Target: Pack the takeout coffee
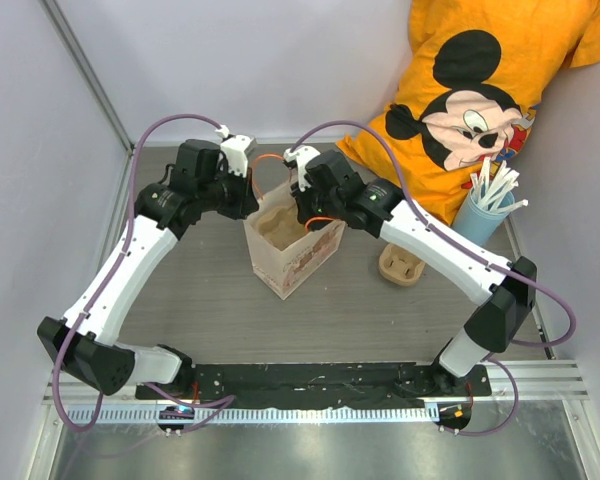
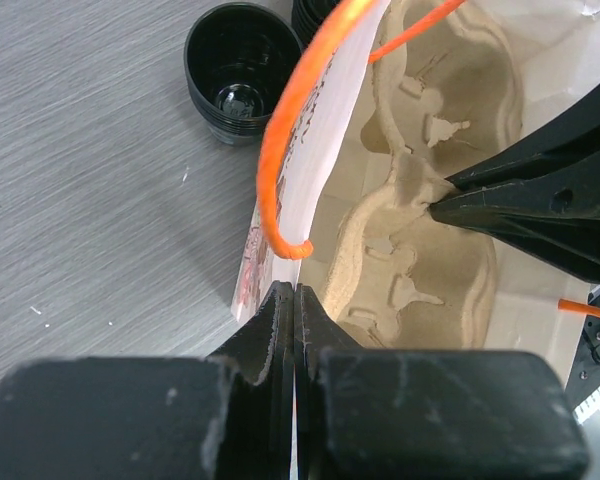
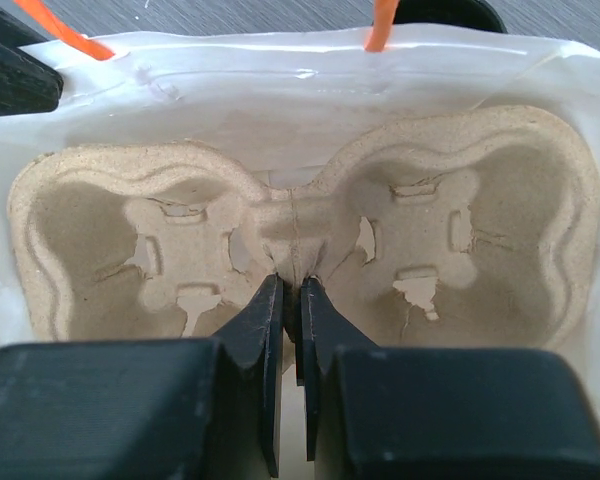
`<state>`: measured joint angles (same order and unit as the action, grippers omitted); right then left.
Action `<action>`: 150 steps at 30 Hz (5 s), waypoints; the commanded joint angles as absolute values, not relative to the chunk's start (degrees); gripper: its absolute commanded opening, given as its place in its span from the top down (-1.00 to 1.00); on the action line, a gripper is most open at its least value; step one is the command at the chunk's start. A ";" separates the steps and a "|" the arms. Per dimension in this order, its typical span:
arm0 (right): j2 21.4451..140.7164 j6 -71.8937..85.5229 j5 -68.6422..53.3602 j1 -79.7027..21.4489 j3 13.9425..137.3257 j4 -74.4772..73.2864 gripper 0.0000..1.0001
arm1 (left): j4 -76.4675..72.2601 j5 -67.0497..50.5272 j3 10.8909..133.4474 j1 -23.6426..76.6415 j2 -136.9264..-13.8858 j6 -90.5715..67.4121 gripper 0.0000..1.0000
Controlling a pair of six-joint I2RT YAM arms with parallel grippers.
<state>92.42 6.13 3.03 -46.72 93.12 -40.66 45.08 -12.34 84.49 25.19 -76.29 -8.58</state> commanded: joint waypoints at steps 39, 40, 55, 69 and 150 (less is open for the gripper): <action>102.74 2.90 2.03 -48.34 105.55 -43.24 0.99 | 42.10 -14.94 84.81 24.96 -76.03 -8.70 1.00; 103.09 2.90 1.67 -48.17 106.08 -43.42 0.98 | 42.10 -15.12 84.81 24.87 -76.03 -8.61 1.00; 104.15 3.61 -3.69 -46.76 105.48 -46.67 0.98 | 42.28 -10.55 85.08 24.96 -76.46 -9.49 1.00; 102.83 0.79 -3.87 -47.99 101.60 -46.14 0.98 | 41.66 -6.33 84.81 24.70 -77.17 -11.16 1.00; 106.00 -2.73 -4.22 -49.66 99.14 -47.55 0.64 | 41.49 -4.66 85.52 24.61 -77.17 -12.22 1.00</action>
<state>106.91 -1.89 -3.68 -49.06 99.35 -48.49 44.38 -3.70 84.49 24.99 -78.15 -12.03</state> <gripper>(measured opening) 0.154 0.014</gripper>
